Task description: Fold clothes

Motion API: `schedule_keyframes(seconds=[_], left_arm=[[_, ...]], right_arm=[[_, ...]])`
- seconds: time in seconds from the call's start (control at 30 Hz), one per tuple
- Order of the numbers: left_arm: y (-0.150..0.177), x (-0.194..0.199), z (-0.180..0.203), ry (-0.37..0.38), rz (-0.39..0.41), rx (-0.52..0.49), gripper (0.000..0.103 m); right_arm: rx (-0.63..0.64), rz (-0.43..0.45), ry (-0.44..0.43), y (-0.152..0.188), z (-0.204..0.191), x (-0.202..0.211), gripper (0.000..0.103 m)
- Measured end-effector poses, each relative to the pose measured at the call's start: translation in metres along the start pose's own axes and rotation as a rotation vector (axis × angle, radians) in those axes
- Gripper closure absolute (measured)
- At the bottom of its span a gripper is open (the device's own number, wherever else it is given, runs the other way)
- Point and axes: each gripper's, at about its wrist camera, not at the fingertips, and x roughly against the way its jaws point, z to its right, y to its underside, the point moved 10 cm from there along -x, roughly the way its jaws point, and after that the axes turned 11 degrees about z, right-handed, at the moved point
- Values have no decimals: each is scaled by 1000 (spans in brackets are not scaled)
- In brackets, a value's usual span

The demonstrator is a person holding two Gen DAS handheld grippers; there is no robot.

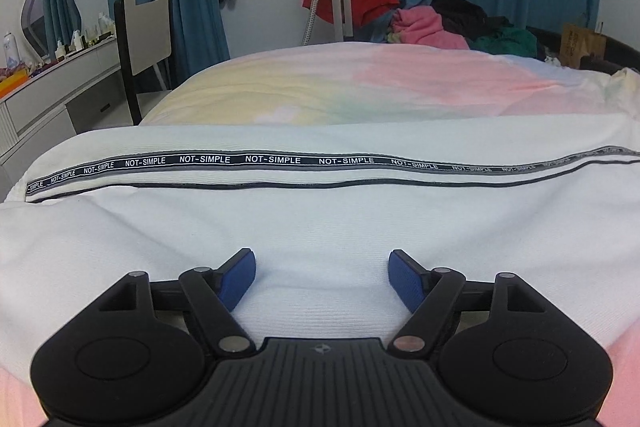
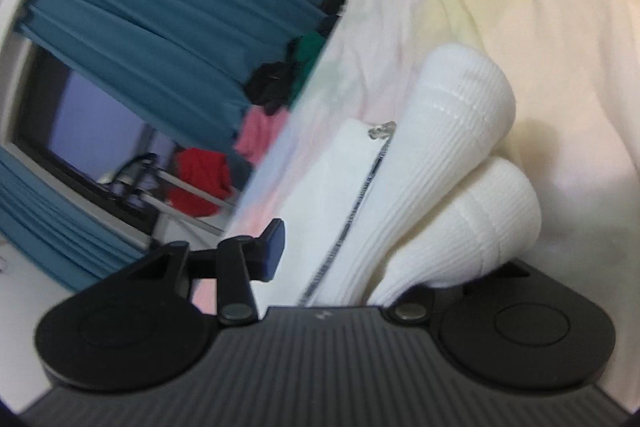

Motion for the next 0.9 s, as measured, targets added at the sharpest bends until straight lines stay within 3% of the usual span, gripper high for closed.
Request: schedule_keyframes(seconds=[0.03, 0.1, 0.13, 0.17, 0.27, 0.33, 0.4, 0.57, 0.77, 0.9], left_arm=[[0, 0, 0, -1, -1, -1, 26], [0, -1, -1, -1, -4, -1, 26], [0, -1, -1, -2, -6, 0, 25], [-1, -1, -1, -2, -7, -1, 25], [-2, 1, -1, -4, -11, -6, 25], [-3, 2, -3, -4, -13, -7, 25], [-4, 2, -3, -2, -17, -3, 24], [-11, 6, -8, 4, -22, 19, 24], [-41, 27, -32, -11, 47, 120, 24], [-69, 51, -61, -41, 147, 213, 23]], right_arm=[[13, -8, 27, 2, 4, -2, 55], [49, -10, 80, 3, 10, -4, 72], [67, -7, 107, 2, 12, -4, 87], [83, -1, 130, 1, 12, -4, 91], [152, 47, 132, -4, -7, 4, 92], [288, 94, 108, -6, -34, 14, 92], [442, 145, 79, -2, -69, 27, 92], [687, 259, -33, 33, -171, 61, 92], [1026, 326, -217, 143, -274, 97, 92], [1211, 244, -333, 244, -290, 106, 92]])
